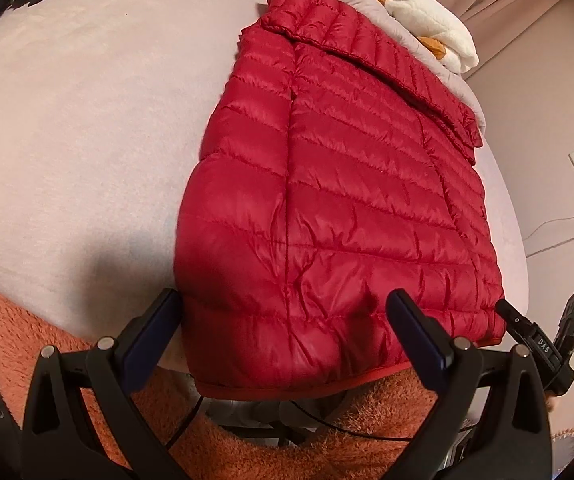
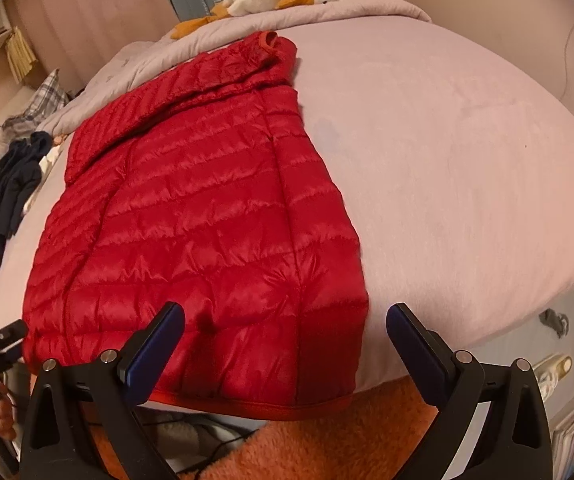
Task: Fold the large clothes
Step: 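Move both open grippers to the hem of the folded jacket, then close both grippers on the jacket hem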
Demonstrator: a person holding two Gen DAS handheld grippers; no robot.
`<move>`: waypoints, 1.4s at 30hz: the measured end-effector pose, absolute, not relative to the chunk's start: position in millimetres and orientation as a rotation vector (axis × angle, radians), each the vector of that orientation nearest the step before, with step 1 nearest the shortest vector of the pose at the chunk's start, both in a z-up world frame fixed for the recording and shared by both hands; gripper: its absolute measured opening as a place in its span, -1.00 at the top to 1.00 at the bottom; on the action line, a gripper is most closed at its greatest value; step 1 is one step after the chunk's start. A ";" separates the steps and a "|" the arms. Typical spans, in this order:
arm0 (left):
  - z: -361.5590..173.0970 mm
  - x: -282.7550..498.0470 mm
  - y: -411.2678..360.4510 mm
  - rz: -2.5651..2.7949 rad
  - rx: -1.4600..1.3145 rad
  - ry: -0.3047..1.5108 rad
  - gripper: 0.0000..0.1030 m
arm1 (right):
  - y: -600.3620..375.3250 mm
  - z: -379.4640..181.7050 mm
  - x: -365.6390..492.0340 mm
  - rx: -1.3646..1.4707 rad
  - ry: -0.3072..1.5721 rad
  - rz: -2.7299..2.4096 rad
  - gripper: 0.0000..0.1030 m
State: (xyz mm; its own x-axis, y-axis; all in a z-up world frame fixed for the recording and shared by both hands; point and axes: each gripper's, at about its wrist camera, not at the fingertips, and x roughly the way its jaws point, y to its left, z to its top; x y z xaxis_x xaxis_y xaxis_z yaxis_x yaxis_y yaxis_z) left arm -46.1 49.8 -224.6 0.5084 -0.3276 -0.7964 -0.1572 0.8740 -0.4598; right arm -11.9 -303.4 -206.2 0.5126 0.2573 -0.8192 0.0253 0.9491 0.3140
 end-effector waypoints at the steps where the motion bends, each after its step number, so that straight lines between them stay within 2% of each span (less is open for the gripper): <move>1: -225.7 -45.7 49.8 -0.109 -0.522 1.047 -0.97 | -303.2 -208.0 -11.5 0.304 1.033 0.142 -0.96; 42: -228.7 -47.1 50.5 -0.135 -0.520 1.038 -0.97 | -297.6 -223.3 -12.7 0.305 1.085 0.125 -0.96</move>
